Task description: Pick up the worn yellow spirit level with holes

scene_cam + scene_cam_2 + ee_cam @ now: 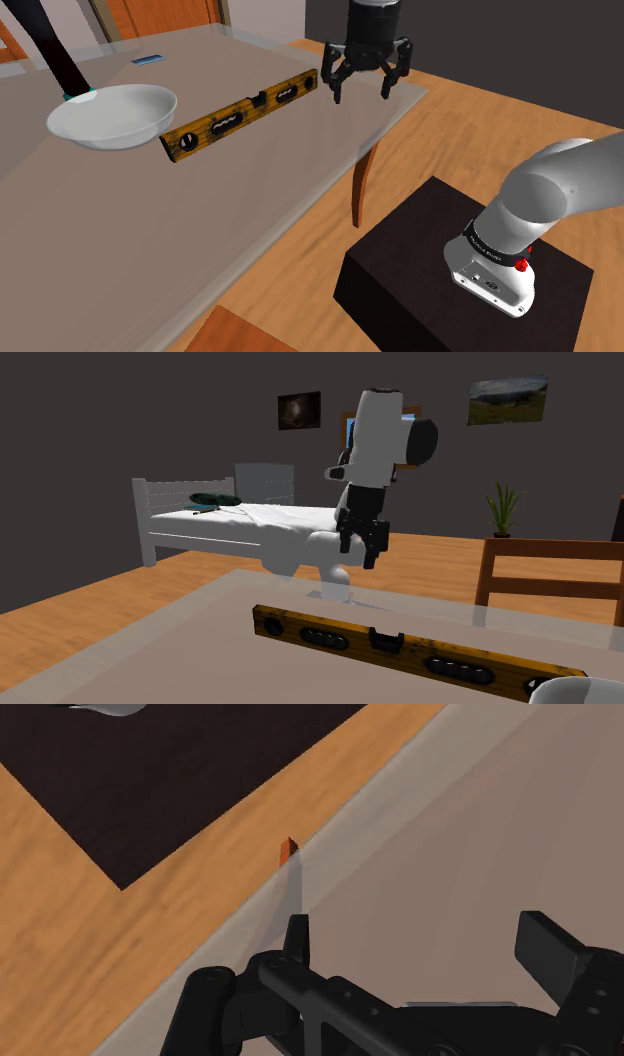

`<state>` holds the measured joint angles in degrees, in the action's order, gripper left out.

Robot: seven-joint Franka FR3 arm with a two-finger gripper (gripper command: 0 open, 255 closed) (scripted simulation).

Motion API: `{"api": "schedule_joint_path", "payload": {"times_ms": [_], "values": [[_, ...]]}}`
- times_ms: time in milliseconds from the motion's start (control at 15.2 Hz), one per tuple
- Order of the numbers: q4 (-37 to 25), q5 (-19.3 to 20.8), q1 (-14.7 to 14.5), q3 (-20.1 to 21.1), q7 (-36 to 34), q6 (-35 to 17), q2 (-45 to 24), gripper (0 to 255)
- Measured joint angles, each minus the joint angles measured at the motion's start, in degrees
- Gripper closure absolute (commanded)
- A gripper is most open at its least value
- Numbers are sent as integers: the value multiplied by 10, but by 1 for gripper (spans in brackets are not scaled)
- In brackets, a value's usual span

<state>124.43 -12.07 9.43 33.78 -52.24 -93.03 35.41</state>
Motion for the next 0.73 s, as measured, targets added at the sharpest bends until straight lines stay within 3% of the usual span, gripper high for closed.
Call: {"api": "schedule_joint_path", "payload": {"times_ms": [198, 462, 726], "values": [[-50, -2, 35, 62, -106, -6, -56, 0], [-137, 27, 92, 152, -255, -9, -154, 0], [-237, 122, 139, 269, -445, -8, -308, 0]]}}
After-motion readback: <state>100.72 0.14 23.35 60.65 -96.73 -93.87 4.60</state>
